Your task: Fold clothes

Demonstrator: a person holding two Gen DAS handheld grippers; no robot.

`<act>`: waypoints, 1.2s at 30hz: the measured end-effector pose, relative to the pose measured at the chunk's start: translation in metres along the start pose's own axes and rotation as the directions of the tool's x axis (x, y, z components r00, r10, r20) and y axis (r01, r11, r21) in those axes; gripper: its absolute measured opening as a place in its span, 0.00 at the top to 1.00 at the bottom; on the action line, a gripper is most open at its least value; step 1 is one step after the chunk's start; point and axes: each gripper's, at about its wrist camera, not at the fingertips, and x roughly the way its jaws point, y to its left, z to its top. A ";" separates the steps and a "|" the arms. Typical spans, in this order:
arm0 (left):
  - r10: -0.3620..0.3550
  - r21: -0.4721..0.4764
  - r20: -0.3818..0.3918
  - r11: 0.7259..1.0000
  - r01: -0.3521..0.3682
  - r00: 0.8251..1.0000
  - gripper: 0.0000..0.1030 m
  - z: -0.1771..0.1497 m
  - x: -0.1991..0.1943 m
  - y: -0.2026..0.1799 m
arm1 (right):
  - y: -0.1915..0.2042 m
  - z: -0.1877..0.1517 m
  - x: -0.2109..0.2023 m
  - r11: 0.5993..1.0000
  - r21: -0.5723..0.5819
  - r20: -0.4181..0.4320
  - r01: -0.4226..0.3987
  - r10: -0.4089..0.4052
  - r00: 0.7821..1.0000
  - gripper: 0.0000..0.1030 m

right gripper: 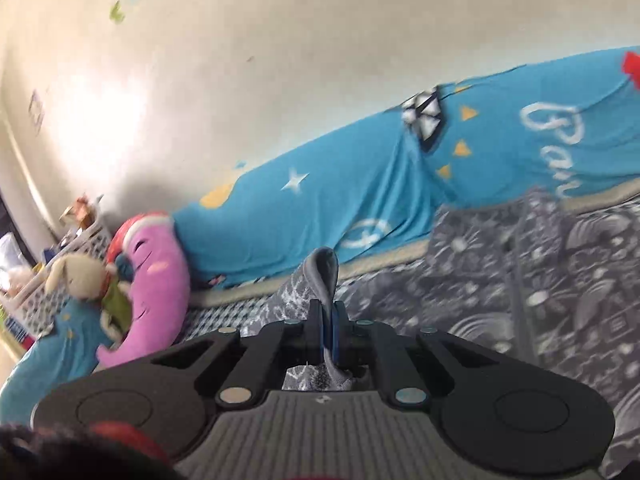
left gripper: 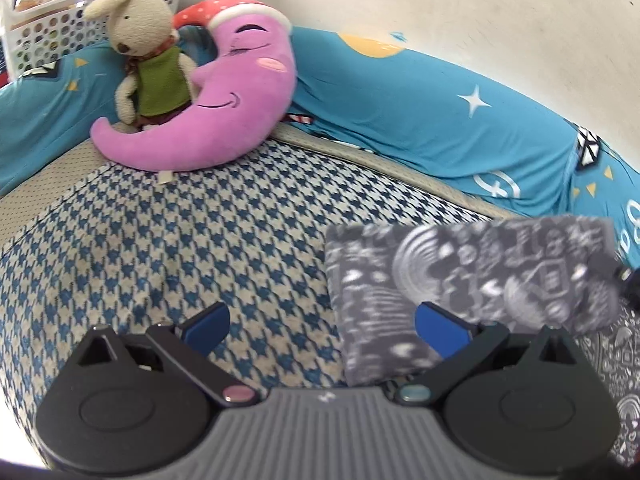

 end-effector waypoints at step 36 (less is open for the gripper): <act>-0.056 0.136 -0.047 0.989 0.062 0.997 0.00 -0.037 0.020 -0.088 | -0.150 0.028 -0.089 0.898 0.157 -0.075 0.411 -0.404 0.912 0.81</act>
